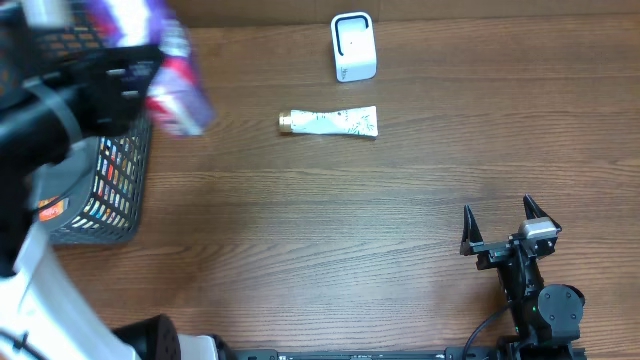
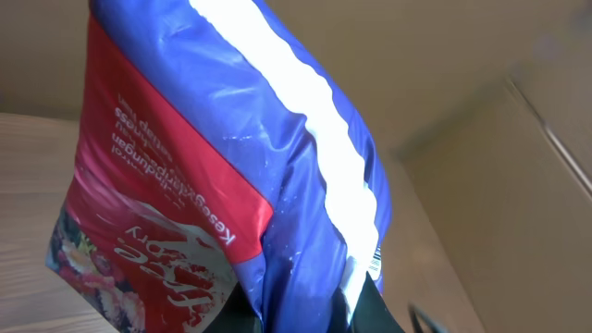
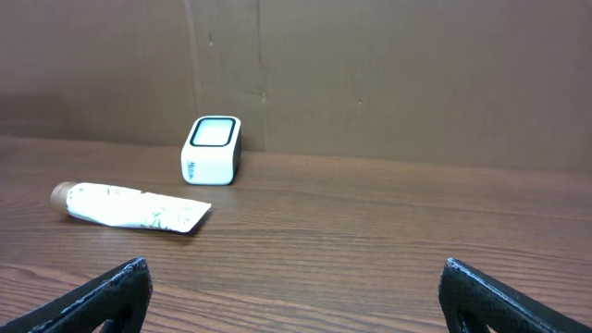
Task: Scan the item barcode
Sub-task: 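Lift the red and purple bag out and carry it toward the scanner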
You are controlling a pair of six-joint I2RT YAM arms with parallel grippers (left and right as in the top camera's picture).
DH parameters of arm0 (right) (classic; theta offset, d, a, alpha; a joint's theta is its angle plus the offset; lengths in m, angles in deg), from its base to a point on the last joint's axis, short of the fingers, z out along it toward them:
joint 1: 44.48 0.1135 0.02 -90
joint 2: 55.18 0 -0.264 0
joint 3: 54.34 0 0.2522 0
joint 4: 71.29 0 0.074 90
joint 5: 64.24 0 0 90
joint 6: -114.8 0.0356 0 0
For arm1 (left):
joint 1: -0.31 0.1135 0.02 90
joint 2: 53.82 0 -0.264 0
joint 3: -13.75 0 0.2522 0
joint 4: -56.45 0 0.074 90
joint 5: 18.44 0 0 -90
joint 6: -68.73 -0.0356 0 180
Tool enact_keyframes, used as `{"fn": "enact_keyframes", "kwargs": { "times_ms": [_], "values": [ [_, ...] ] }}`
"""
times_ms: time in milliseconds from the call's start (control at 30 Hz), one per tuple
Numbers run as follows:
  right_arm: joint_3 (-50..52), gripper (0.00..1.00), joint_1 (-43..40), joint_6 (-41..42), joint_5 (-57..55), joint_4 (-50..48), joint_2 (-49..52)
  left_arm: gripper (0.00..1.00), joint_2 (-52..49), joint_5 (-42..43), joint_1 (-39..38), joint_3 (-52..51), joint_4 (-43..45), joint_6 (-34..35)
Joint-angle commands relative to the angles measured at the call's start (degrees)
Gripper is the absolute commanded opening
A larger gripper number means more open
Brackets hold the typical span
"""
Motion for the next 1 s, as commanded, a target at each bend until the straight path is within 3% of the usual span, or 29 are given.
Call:
{"fn": "enact_keyframes", "kwargs": {
  "times_ms": [0,133,367,533,633,833,967],
  "values": [
    [0.6,1.00,0.3,-0.2,0.2,-0.3,-0.5,0.04,-3.9,-6.6,-14.3,-0.7,-1.9,-7.3],
    [0.6,1.00,0.3,-0.2,0.2,-0.3,-0.6,0.04,-9.0,-7.5,-25.7,-0.7,-4.5,-17.1],
    [0.6,1.00,0.3,-0.2,0.2,-0.3,-0.6,0.04,-23.5,5.7,-36.1,-0.7,-8.0,-36.7],
    [0.6,1.00,0.3,-0.2,0.2,-0.3,-0.6,0.04,-31.8,10.1,-38.0,-2.9,-8.0,-36.1],
    [0.6,1.00,0.3,-0.2,0.2,-0.3,-0.6,0.04,-32.6,7.7,-40.4,-6.1,-8.0,-37.0],
    [0.6,1.00,0.3,-0.2,0.2,-0.3,-0.6,0.04,-32.6,-13.1,-49.4,-14.1,-7.7,-37.8],
    [0.6,1.00,0.3,-0.2,0.2,-0.3,-0.6,0.04,-32.7,-4.8,-52.9,-24.9,-0.8,-48.0]
  ]
}}
